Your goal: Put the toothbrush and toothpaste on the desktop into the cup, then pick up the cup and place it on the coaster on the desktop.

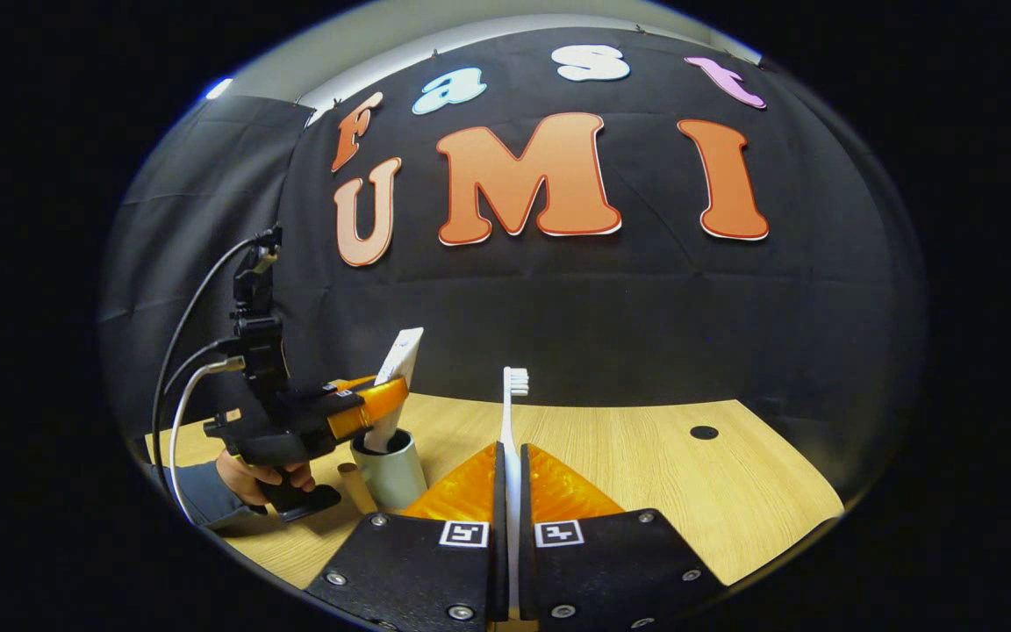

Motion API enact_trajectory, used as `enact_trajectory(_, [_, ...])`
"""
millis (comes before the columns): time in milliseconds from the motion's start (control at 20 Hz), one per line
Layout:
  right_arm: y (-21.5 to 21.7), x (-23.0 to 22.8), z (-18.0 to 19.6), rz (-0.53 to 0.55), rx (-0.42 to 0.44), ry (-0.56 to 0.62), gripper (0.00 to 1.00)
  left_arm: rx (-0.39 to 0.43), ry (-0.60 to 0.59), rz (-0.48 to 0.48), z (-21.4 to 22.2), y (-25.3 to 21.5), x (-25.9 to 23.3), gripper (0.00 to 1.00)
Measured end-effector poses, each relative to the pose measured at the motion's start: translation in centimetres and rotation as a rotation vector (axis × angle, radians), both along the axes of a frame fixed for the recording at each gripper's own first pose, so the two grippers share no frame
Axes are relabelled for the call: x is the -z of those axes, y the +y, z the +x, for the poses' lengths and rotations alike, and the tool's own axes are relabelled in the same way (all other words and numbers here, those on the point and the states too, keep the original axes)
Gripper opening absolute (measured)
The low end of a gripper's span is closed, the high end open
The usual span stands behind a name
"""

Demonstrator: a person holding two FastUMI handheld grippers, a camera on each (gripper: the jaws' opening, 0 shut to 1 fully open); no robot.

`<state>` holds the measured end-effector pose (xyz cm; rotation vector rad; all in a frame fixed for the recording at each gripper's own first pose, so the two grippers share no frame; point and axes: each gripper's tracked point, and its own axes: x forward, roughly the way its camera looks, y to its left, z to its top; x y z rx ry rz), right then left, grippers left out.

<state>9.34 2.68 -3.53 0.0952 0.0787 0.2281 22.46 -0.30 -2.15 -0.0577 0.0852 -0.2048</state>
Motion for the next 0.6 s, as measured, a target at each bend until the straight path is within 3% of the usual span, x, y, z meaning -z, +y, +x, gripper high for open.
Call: enact_trajectory(600, [4.8, -2.6, 2.5, 0.178, -0.096, -0.080, 0.05, 0.027, 0.141, -0.025, -3.4, 1.8, 2.7, 0.32])
